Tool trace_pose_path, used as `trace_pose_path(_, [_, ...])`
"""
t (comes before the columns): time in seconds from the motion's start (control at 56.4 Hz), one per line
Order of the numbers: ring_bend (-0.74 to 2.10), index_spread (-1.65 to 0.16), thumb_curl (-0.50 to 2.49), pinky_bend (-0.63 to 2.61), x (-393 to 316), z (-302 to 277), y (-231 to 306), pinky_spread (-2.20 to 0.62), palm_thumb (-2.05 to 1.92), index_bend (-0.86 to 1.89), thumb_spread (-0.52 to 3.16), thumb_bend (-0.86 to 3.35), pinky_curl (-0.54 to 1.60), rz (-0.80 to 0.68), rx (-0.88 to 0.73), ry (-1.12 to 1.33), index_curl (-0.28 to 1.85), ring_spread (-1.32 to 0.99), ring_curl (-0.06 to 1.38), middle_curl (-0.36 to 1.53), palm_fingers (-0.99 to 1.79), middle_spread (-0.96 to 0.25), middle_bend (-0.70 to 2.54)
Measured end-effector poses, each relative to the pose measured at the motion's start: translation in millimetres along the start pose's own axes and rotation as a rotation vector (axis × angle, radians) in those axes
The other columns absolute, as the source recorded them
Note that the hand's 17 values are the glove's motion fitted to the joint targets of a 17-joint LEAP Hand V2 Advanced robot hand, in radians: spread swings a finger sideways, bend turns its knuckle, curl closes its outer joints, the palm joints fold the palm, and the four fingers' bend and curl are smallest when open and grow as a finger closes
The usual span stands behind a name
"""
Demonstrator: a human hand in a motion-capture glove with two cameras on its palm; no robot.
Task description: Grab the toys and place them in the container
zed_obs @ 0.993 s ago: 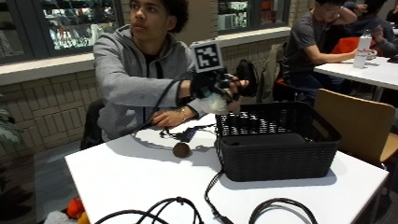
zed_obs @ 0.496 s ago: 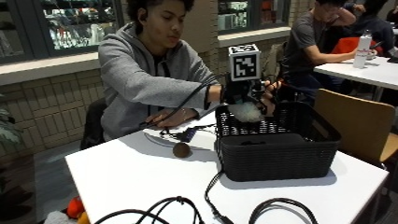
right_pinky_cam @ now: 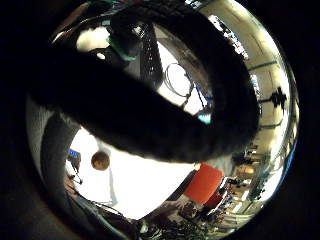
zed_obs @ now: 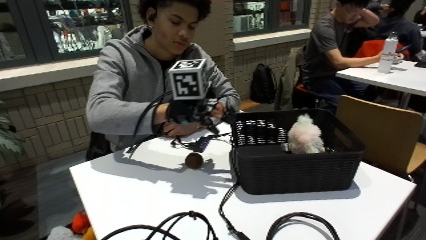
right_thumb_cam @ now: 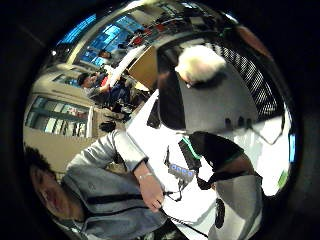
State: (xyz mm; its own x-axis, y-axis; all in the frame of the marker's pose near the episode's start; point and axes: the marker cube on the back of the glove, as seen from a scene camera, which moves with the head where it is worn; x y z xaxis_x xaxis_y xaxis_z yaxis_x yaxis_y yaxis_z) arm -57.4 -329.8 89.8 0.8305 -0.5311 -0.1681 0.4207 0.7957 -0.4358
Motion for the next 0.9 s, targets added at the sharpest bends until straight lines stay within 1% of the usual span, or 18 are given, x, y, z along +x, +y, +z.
trace_pose_path(0.035, [0.20,-0.30,0.45,1.06,3.0,10.6,17.4,0.04,0.23,0.21,1.28,-0.01,0.35,0.052,-0.018,0.024,0.51,-0.06,0.34,0.54,0.03,0.03,0.19])
trace_pose_path(0.124, [0.22,-0.30,0.43,1.01,30.5,32.4,48.9,0.04,0.22,0.22,1.30,-0.01,0.33,0.269,-0.131,0.030,0.50,-0.06,0.34,0.53,0.08,0.04,0.19])
trace_pose_path(0.16, [0.22,-0.30,0.42,0.99,36.5,42.5,59.0,0.04,0.22,0.21,1.30,-0.01,0.33,0.311,-0.181,0.014,0.50,-0.06,0.34,0.52,0.09,0.04,0.19])
trace_pose_path(0.23, [0.23,-0.30,0.41,0.97,18.1,76.9,84.4,0.05,0.22,0.21,1.31,-0.01,0.32,0.284,-0.264,-0.004,0.50,-0.06,0.35,0.51,0.10,0.04,0.18])
trace_pose_path(0.284, [0.23,-0.30,0.40,0.97,10.6,95.5,94.0,0.05,0.22,0.21,1.31,-0.01,0.32,0.282,-0.291,-0.029,0.50,-0.06,0.35,0.51,0.10,0.04,0.18])
trace_pose_path(0.39, [0.23,-0.30,0.38,0.94,11.1,118.0,97.8,0.04,0.21,0.22,1.31,-0.01,0.32,0.308,-0.315,-0.050,0.50,-0.07,0.35,0.49,0.09,0.05,0.17])
trace_pose_path(0.496, [0.22,-0.30,0.36,0.93,16.4,128.9,94.8,0.03,0.19,0.24,1.31,-0.02,0.32,0.326,-0.331,-0.039,0.51,-0.07,0.35,0.47,0.08,0.05,0.16])
trace_pose_path(0.532, [0.21,-0.29,0.36,0.91,17.3,130.9,93.1,0.03,0.19,0.27,1.31,-0.01,0.31,0.326,-0.326,-0.036,0.51,-0.07,0.35,0.46,0.08,0.05,0.16])
trace_pose_path(0.603, [0.17,-0.27,0.36,0.87,17.4,134.4,89.8,0.02,0.21,0.45,1.33,0.00,0.30,0.323,-0.306,-0.051,0.55,-0.07,0.33,0.44,0.14,0.05,0.13])
trace_pose_path(0.762, [0.16,-0.21,0.37,0.84,13.2,138.7,81.5,0.00,0.36,0.63,1.43,0.08,0.30,0.309,-0.266,-0.081,0.62,-0.08,0.31,0.41,0.15,0.05,0.16])
trace_pose_path(0.833, [0.14,-0.19,0.39,0.83,9.5,140.9,75.7,-0.01,0.44,0.72,1.48,0.12,0.30,0.294,-0.226,-0.049,0.64,-0.08,0.29,0.41,0.14,0.05,0.17])
trace_pose_path(0.904, [0.12,-0.17,0.41,0.80,5.6,138.0,69.7,-0.01,0.51,0.84,1.51,0.16,0.29,0.265,-0.174,0.034,0.67,-0.09,0.26,0.41,0.14,0.04,0.19])
